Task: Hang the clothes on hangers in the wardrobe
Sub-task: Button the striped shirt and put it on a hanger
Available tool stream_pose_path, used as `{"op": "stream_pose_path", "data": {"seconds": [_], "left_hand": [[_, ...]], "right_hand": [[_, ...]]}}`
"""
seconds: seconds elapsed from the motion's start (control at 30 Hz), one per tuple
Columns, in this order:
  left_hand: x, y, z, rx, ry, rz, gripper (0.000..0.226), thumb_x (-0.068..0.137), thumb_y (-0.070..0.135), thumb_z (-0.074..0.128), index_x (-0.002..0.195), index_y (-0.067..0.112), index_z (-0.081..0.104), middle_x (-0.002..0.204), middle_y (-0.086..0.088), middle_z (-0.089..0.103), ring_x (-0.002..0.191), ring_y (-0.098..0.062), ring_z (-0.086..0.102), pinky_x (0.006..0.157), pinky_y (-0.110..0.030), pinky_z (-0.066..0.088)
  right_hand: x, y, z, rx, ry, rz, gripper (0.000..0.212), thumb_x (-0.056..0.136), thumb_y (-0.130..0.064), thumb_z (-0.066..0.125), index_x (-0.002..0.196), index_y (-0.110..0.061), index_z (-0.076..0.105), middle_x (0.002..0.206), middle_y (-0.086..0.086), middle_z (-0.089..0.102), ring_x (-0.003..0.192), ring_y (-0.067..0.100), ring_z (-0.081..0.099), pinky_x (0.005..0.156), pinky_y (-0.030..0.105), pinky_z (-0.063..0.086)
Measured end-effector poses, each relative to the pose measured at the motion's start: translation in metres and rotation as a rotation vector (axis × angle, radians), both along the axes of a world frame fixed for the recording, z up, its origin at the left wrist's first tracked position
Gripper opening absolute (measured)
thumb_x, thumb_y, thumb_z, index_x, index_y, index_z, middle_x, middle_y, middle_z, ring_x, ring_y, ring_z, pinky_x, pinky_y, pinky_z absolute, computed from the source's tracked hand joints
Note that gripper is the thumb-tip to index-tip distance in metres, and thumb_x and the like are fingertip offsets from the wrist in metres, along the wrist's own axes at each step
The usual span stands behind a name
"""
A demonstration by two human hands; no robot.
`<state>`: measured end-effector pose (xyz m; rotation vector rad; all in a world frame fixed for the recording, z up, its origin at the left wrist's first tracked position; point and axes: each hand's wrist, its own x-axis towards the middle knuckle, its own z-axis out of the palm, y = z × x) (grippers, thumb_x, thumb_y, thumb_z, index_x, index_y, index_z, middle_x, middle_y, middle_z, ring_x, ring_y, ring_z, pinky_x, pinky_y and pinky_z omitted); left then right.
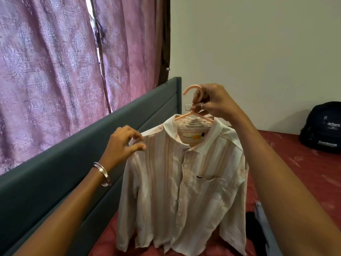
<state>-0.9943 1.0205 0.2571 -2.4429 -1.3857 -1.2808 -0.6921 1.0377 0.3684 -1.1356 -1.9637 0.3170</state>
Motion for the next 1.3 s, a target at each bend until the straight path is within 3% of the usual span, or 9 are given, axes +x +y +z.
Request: {"op": "stream_pose_path", "data": {"seconds": [0.1,0.2,0.33,0.43,0.67,0.8,0.97,1.2,1.3], "left_hand": [[0.023,0.008,0.027,-0.24,-0.236,-0.007,0.03,0.088,0.037,0.063,0.114,0.023,0.065,0.109,0.009,0.063,0.094,-0.002,0.058,0.083,-0.017,0.045],[0.047,0.015,0.041,-0.401,-0.07,-0.087,0.026,0.087,0.026,0.065,0.113,0.021,0.069,0.099,0.007,0.07,0.087,-0.005,0.065,0.084,-0.031,0.055],[0.079,0.012,0.032,-0.1,-0.404,0.075,0.022,0.073,0.014,0.079,0.095,0.015,0.076,0.084,0.0,0.073,0.076,-0.012,0.066,0.073,-0.028,0.055],[0.1,0.013,0.025,0.13,-0.379,0.171,0.018,0.071,0.014,0.079,0.089,0.014,0.075,0.083,-0.002,0.07,0.076,-0.015,0.061,0.07,-0.028,0.049],[0.122,0.038,0.048,0.023,-0.238,0.148,0.029,0.083,0.045,0.067,0.108,0.031,0.07,0.085,0.003,0.053,0.08,-0.014,0.052,0.072,-0.033,0.043],[0.121,0.038,0.054,0.043,-0.368,0.176,0.019,0.083,0.042,0.067,0.102,0.042,0.07,0.085,0.005,0.057,0.083,-0.014,0.054,0.082,-0.05,0.047],[0.094,0.036,0.063,0.076,-0.446,0.197,0.019,0.079,0.051,0.063,0.098,0.054,0.062,0.085,0.012,0.056,0.086,-0.016,0.058,0.085,-0.051,0.048],[0.071,0.036,0.073,0.068,-0.331,0.405,0.013,0.09,0.04,0.058,0.097,0.033,0.066,0.1,0.0,0.047,0.094,-0.015,0.05,0.089,-0.037,0.028],[0.06,0.035,0.071,0.083,-0.282,0.486,0.012,0.091,0.037,0.055,0.096,0.03,0.064,0.111,-0.004,0.043,0.095,-0.012,0.048,0.082,-0.035,0.02]], "right_hand": [[-0.018,0.001,0.004,0.032,-0.112,0.086,0.013,0.078,0.004,0.073,0.087,-0.004,0.067,0.082,0.009,0.069,0.073,0.013,0.071,0.069,0.033,0.061],[-0.032,0.005,0.004,0.087,-0.119,0.104,0.014,0.078,0.003,0.073,0.087,-0.005,0.066,0.081,0.007,0.069,0.073,0.01,0.07,0.07,0.031,0.06],[-0.025,0.016,0.002,0.125,0.007,0.013,0.016,0.077,-0.005,0.077,0.089,-0.005,0.067,0.082,0.008,0.07,0.075,0.017,0.071,0.071,0.038,0.06],[-0.018,0.022,-0.002,0.133,0.123,-0.07,0.013,0.078,-0.006,0.077,0.086,-0.008,0.066,0.078,0.007,0.07,0.069,0.014,0.071,0.067,0.037,0.061],[-0.008,0.02,-0.005,0.189,0.25,-0.082,0.017,0.079,0.0,0.075,0.09,-0.004,0.064,0.076,0.003,0.069,0.066,0.003,0.07,0.061,0.022,0.059],[0.005,0.017,-0.019,0.262,0.37,-0.204,0.059,0.063,-0.028,0.088,0.108,-0.008,0.056,0.095,0.0,0.065,0.084,0.01,0.063,0.069,0.017,0.052],[0.05,0.023,-0.1,0.148,0.136,-0.482,0.073,0.056,-0.045,0.088,0.114,-0.015,0.054,0.112,0.001,0.056,0.102,0.021,0.049,0.082,0.035,0.044],[0.041,0.037,-0.099,0.318,-0.291,-0.291,0.032,0.084,-0.003,0.065,0.115,-0.001,0.06,0.101,0.018,0.067,0.088,0.035,0.064,0.071,0.03,0.042],[0.034,0.038,-0.084,0.267,-0.521,-0.223,0.043,0.09,0.004,0.048,0.133,0.003,0.046,0.112,0.026,0.063,0.097,0.042,0.061,0.077,0.041,0.046]]}}
